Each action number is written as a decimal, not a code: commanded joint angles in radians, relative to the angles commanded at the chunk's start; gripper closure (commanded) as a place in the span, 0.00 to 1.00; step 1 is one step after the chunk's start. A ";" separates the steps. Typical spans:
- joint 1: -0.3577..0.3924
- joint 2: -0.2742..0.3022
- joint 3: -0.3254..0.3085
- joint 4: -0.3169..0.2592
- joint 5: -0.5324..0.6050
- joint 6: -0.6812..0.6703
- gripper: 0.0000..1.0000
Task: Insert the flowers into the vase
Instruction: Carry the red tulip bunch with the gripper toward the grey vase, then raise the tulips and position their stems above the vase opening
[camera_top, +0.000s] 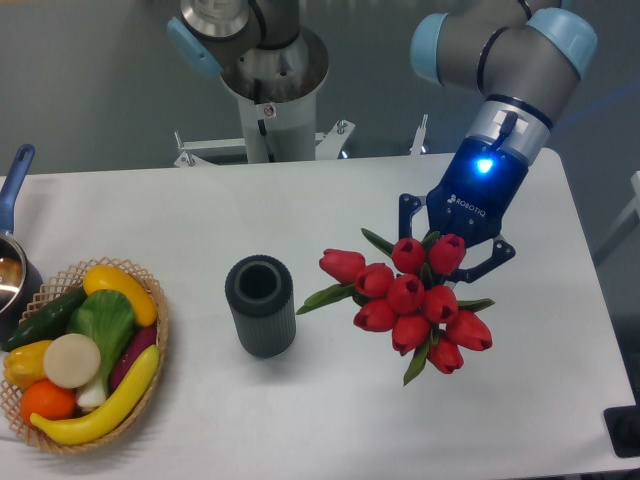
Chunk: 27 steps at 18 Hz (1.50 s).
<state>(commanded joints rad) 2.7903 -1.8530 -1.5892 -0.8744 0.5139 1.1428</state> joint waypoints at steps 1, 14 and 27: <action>0.000 0.000 -0.003 0.000 0.000 0.000 0.67; -0.025 -0.011 -0.009 0.002 -0.005 0.009 0.67; -0.072 -0.003 -0.043 0.052 -0.235 0.009 0.67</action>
<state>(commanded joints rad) 2.7182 -1.8562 -1.6320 -0.8222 0.2793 1.1520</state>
